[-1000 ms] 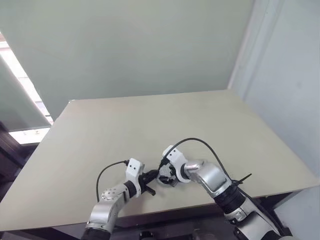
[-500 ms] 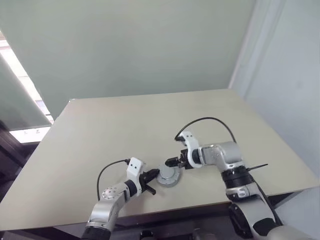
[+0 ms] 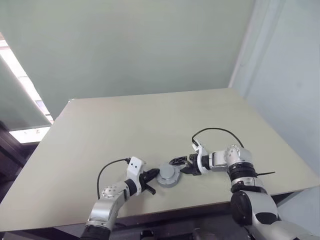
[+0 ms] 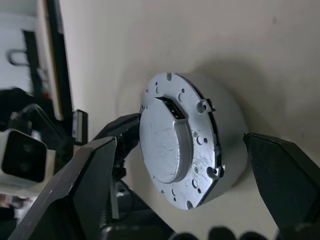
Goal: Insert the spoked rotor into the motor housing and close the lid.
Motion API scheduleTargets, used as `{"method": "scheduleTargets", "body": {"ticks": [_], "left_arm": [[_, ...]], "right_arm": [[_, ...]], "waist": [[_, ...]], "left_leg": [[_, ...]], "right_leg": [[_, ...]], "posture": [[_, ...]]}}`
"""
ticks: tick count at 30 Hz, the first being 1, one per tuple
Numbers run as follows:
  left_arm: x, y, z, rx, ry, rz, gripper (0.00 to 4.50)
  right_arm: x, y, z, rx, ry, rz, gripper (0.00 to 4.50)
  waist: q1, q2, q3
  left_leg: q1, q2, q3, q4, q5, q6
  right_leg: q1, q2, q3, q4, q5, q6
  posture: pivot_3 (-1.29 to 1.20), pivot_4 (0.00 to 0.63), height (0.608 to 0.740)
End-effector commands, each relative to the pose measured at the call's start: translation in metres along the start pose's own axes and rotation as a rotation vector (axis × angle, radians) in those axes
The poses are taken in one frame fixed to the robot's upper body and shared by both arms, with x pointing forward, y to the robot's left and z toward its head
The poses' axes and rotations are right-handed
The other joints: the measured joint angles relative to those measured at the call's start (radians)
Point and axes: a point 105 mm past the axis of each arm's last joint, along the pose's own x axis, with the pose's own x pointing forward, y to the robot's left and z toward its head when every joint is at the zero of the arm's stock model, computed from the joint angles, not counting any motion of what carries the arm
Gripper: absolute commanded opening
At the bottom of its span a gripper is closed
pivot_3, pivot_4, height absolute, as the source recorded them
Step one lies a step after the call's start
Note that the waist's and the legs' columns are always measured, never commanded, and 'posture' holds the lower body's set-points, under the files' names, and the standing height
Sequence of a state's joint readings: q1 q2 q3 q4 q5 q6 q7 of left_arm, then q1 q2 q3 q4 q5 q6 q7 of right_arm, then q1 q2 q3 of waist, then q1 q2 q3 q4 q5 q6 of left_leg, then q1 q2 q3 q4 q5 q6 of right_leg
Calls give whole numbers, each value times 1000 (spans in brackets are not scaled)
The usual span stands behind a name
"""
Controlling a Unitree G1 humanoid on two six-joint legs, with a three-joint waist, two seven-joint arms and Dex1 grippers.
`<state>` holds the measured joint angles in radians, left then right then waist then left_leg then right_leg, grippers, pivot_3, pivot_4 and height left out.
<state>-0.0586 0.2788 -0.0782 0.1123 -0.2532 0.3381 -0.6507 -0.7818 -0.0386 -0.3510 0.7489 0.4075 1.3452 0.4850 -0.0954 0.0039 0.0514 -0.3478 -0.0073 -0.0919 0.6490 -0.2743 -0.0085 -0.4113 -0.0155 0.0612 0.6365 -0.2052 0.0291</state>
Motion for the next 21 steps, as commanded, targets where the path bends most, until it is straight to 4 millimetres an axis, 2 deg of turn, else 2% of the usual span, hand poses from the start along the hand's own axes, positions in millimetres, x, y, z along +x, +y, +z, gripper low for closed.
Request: {"method": "scheduleTargets", "body": {"ticks": [1, 13, 16, 21], "left_arm": [[1, -2, -5, 9, 35, -10, 0], [-3, 0, -4, 14, 34, 3, 0], [-3, 0, -3, 14, 32, 6, 0], [-4, 1, -4, 14, 33, 10, 0]], "right_arm": [[2, 17, 7, 6, -20, 101, 4452], [21, 28, -15, 29, 55, 192, 4452], [24, 15, -14, -1, 31, 103, 4452], [12, -3, -5, -5, -1, 32, 4452]], "waist": [[0, 0, 0], [-13, 0, 0], [-16, 0, 0], [-15, 1, 0]], "left_leg": [[0, 0, 0, 0, 0, 0], [2, 2, 1, 0, 0, 0], [3, 2, 1, 0, 0, 0], [3, 2, 2, -1, 0, 0]], "right_leg": [[0, 0, 0, 0, 0, 0], [0, 2, 1, 2, 0, 0], [0, 2, 2, 2, 0, 0], [1, 2, 2, 2, 0, 0]], "posture": [[0, 0, 740], [0, 0, 740], [0, 0, 740], [0, 0, 740]]}}
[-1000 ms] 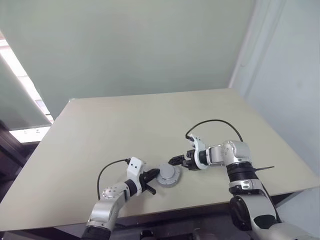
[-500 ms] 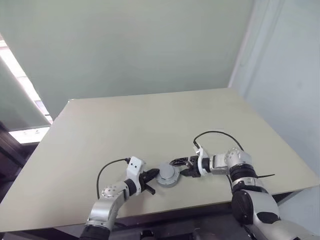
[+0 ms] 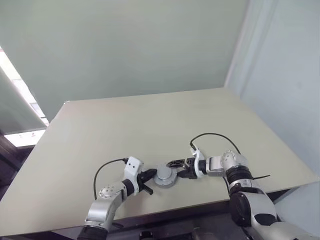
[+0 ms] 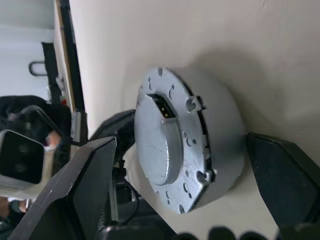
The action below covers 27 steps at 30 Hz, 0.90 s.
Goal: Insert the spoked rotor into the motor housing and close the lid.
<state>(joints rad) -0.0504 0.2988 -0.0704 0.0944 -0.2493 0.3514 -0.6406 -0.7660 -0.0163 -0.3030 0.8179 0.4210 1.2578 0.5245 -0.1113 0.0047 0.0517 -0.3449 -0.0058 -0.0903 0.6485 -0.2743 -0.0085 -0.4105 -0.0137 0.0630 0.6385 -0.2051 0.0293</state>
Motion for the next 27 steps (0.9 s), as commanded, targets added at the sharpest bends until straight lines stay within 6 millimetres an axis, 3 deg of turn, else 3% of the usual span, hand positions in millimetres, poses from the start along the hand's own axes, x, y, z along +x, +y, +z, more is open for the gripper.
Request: {"method": "scheduleTargets", "body": {"ticks": [1, 5, 19, 22, 27], "left_arm": [[2, -5, -4, 0, 20, -15, 0], [2, -6, -4, -2, 20, -18, 0], [4, -5, -1, 3, 15, -18, 0], [3, -5, -1, 2, 15, -17, 0], [3, -5, -3, -1, 16, -15, 0]], "right_arm": [[-7, -5, 6, -9, -17, -19, 4452], [-11, -10, 5, 14, -18, -20, 4452], [12, 10, -9, 54, 18, 90, 4452], [12, 10, -9, 62, 15, 94, 3921], [11, 6, -13, 71, 24, 83, 2290]], "waist": [[3, 0, 0], [6, 0, 0], [4, 0, 0], [4, 0, 0], [1, 0, 0]], "left_leg": [[0, -1, 1, 0, 0, 0], [0, -1, 1, 0, 0, 0], [1, 0, 1, 0, 0, 0], [1, 0, 1, 0, 0, 0], [1, 0, 2, 0, 0, 0]], "right_leg": [[0, 0, 1, 0, 0, 0], [0, -1, 1, -1, 1, 2], [1, 0, 1, 0, 1, 1], [1, 0, 1, 0, 0, 1], [0, 0, 2, 0, 1, 2]], "posture": [[0, 0, 740], [0, 0, 740], [0, 0, 740], [0, 0, 740], [0, 0, 740]]}}
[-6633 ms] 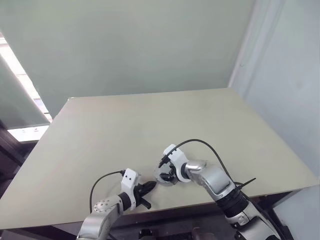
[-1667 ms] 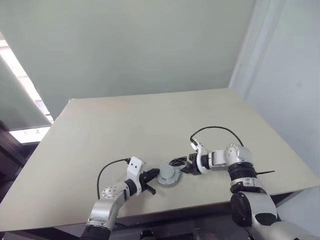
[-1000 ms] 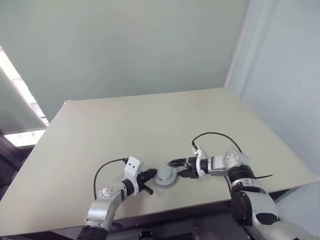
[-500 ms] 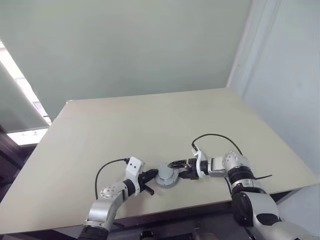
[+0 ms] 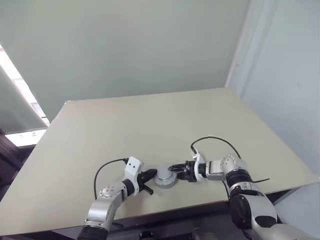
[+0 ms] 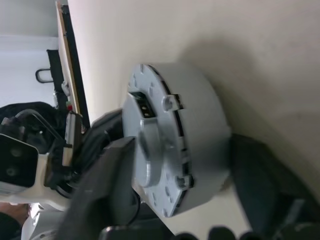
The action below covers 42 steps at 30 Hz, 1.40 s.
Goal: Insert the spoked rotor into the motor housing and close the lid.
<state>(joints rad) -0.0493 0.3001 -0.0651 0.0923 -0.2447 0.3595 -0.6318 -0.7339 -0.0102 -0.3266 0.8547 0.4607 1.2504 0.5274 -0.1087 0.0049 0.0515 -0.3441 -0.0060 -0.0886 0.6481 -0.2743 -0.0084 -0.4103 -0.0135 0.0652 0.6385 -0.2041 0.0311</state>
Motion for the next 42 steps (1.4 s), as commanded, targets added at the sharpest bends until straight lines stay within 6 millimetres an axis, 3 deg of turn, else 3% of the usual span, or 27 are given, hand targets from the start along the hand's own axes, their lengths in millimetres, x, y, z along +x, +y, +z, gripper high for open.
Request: {"method": "scheduleTargets", "body": {"ticks": [1, 4, 18, 25, 29, 32, 38, 42], "left_arm": [[4, -8, -2, 0, 9, -30, 0], [5, -7, -1, 0, 8, -29, 0], [4, -5, -2, -20, 33, -23, 0], [-5, 5, 3, -89, 24, 5, 2127], [-14, 28, 13, -163, -44, 106, 3456], [-24, 42, 18, -312, -90, 157, 4488], [-37, 46, 27, -599, -189, 138, 4500], [-44, 44, 34, -804, -286, 95, 4500]], "right_arm": [[7, 12, -3, -8, 23, 36, 2071], [7, 11, -5, -3, 29, 35, 1316], [8, 6, -10, 0, 43, 17, 1291], [9, 4, -11, 1, 41, 11, 1291], [9, 4, -11, 8, 38, 13, 1291], [9, 4, -12, 18, 36, 23, 1291], [10, 7, -13, 59, 14, 78, 1291], [10, 23, -9, 108, -27, 196, 1291]], "waist": [[-2, 0, 0], [0, 0, 0], [1, 0, 0], [0, 1, 0], [0, 1, 0], [-4, 1, 0], [-20, 0, 0], [-20, -2, 0]], "left_leg": [[1, 0, 1, -1, 0, 0], [1, 0, 1, 0, 0, 0], [1, 0, 1, 0, 0, 0], [1, 0, 1, -1, 0, 0], [1, 0, 1, -1, 0, 0], [1, 1, 1, -1, 0, 0], [1, 1, 0, -1, 0, 0], [0, 1, 0, -1, 0, 0]], "right_leg": [[0, 0, 1, 0, 0, 0], [0, 0, 0, 0, 0, 0], [1, 0, 0, 0, 0, 0], [1, 0, 1, 0, 0, 0], [0, 0, 1, 0, 0, 0], [0, 0, 0, 0, 0, 0], [0, 1, 0, 0, 0, 0], [0, 1, 0, 0, 0, 0]], "posture": [[0, 0, 740], [0, 0, 740], [0, 0, 740], [0, 0, 740], [0, 0, 740], [0, 0, 740], [0, 0, 740], [0, 0, 740]]}}
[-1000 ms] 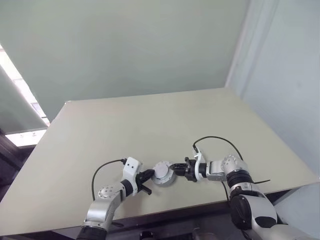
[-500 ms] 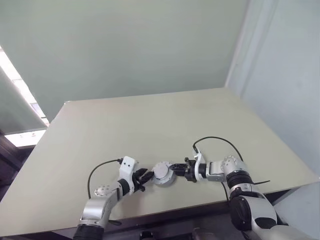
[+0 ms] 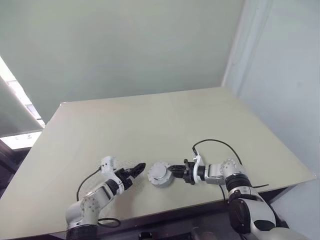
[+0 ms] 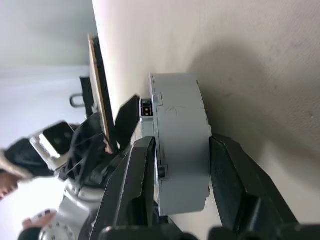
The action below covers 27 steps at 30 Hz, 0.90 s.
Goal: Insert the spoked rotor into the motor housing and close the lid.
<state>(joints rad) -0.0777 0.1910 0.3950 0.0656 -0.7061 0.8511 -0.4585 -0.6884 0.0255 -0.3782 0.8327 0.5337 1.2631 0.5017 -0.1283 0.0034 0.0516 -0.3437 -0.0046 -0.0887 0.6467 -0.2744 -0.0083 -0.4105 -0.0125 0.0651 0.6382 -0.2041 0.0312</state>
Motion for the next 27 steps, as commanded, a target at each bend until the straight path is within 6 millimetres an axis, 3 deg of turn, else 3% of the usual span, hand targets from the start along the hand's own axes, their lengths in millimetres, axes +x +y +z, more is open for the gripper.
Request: {"method": "scheduleTargets", "body": {"ticks": [1, 9, 13, 20, 27], "left_arm": [[-6, -17, 19, -125, -91, -89, 4500], [-17, -22, 21, -335, -149, -161, 4500], [-22, -16, 20, -388, -169, -146, 4500], [-30, -16, 8, -446, -137, -154, 4500], [-25, -23, -1, -481, -109, -182, 4500]], "right_arm": [[6, 23, -1, 29, -13, 130, 1291], [12, 56, -1, 5, -20, 233, 1291], [13, 65, -1, -1, -30, 256, 1291], [12, 77, 4, -9, -58, 291, 1291], [12, 85, 5, -25, -56, 303, 1291]], "waist": [[0, -1, 1], [3, -4, 4], [9, -5, 4], [6, -4, 4], [7, -5, 4]], "left_leg": [[0, 0, 0, 0, 0, 0], [-7, -1, -1, 1, 0, 0], [-17, -3, -2, 4, 0, 0], [-17, -2, -1, 3, 0, 0], [-17, -2, 0, 4, 0, 0]], "right_leg": [[0, 0, 0, 0, 0, 0], [-6, 0, 0, 0, 0, 0], [-13, -2, 0, 1, 0, 0], [-14, -1, 1, 1, 0, 0], [-14, -1, 1, 1, 0, 0]], "posture": [[0, 0, 740], [0, 0, 740], [0, 0, 740], [0, 0, 740], [0, 0, 740]]}}
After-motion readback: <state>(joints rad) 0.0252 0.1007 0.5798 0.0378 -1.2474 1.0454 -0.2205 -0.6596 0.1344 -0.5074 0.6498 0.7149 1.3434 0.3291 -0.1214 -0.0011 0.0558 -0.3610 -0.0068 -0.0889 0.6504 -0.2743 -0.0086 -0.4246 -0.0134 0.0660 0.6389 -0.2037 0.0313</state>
